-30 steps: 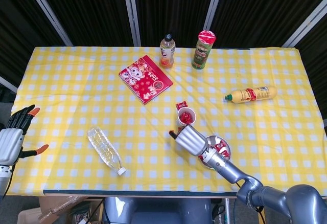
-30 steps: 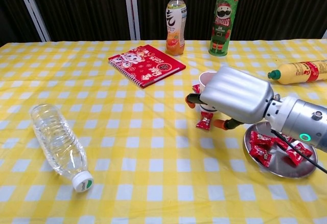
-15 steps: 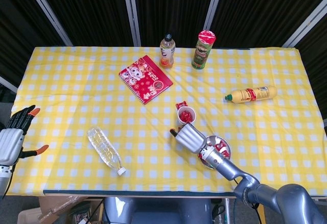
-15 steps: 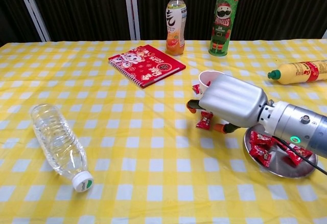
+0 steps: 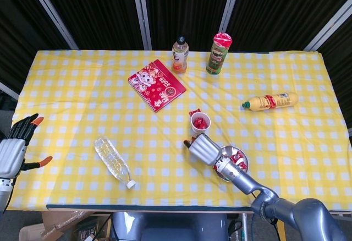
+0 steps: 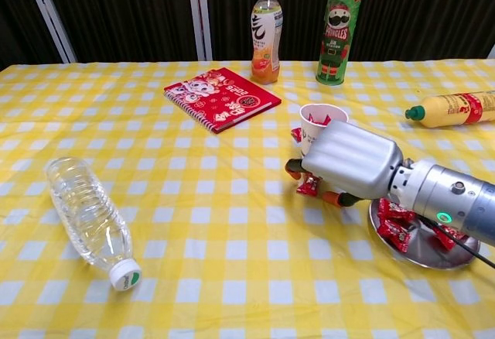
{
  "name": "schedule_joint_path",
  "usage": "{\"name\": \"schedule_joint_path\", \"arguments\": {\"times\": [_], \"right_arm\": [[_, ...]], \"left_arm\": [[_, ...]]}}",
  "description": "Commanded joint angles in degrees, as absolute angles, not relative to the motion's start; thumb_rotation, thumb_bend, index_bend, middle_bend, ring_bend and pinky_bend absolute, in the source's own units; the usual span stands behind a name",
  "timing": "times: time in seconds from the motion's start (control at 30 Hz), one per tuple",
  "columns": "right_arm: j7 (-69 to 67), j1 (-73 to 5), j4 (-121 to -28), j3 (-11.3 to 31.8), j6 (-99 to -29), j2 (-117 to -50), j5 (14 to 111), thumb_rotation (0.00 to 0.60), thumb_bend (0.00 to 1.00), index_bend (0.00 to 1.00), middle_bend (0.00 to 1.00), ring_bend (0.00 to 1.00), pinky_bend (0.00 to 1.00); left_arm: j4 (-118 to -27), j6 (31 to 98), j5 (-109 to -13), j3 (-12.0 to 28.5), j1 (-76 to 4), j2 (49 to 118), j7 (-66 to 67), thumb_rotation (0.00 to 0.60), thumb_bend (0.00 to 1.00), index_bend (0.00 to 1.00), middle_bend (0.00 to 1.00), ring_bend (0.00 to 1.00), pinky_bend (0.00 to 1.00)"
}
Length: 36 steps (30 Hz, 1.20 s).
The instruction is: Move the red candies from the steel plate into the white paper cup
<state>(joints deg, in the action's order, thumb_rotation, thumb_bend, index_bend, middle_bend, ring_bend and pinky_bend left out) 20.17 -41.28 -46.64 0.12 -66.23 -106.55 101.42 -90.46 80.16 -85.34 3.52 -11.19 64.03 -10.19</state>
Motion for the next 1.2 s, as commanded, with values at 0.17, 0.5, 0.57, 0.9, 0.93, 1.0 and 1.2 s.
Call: {"name": "schedule_joint_path", "arguments": {"times": [0.17,0.5,0.57,0.9,0.93,1.0,1.2], "right_arm": [[19.8,-41.5,-45.5,-0.3,-66.4,-107.1,101.2,0.600,0.33,0.45,0.81,0.78,0.88],[19.7,-41.6,-45.3,-0.9,-66.7,-107.2,101.0,0.600,0.33,0.56,0.81,0.78,0.88],[19.8,-41.6,-45.4,-1.1,-66.7,-107.1,101.0,0.600,0.33,0.57,0.81,0.78,0.88],[21.6,-41.4,-48.8,-1.5,-69.0,-104.6,101.8,0.600,0.33,0.58,0.81,0.78,0.88],[21.9,-41.3,-49.3,-1.6,-69.2,-104.3,101.9,0.600,0.33,0.58,0.81,0.78,0.88],[22.8,-41.2,-50.7,-1.7,-69.9,-103.2,102.1,0.600,0.33,0.58,0.81,0.78,0.88],[25.8,-40.2,-56.2,-1.4,-71.9,-99.0,102.3,0.600,0.33,0.58,0.81,0.78,0.88]], "left_arm": [[-90.6,80.0,-85.2,3.5,-11.2,64.0,-10.2,0.600,0.07,0.00,0.00,0.00,0.00],[-90.9,79.9,-85.2,3.6,-11.3,63.9,-10.0,0.600,0.07,0.00,0.00,0.00,0.00],[-90.9,79.9,-85.2,3.5,-11.3,63.9,-10.1,0.600,0.07,0.00,0.00,0.00,0.00],[-90.5,80.0,-85.4,3.4,-11.2,63.9,-10.4,0.600,0.07,0.00,0.00,0.00,0.00],[-90.5,80.0,-85.4,3.4,-11.2,63.9,-10.4,0.600,0.07,0.00,0.00,0.00,0.00],[-90.5,80.0,-85.4,3.4,-11.2,63.9,-10.4,0.600,0.07,0.00,0.00,0.00,0.00],[-90.3,80.2,-85.6,3.4,-11.1,63.9,-10.5,0.600,0.07,0.00,0.00,0.00,0.00]]}}
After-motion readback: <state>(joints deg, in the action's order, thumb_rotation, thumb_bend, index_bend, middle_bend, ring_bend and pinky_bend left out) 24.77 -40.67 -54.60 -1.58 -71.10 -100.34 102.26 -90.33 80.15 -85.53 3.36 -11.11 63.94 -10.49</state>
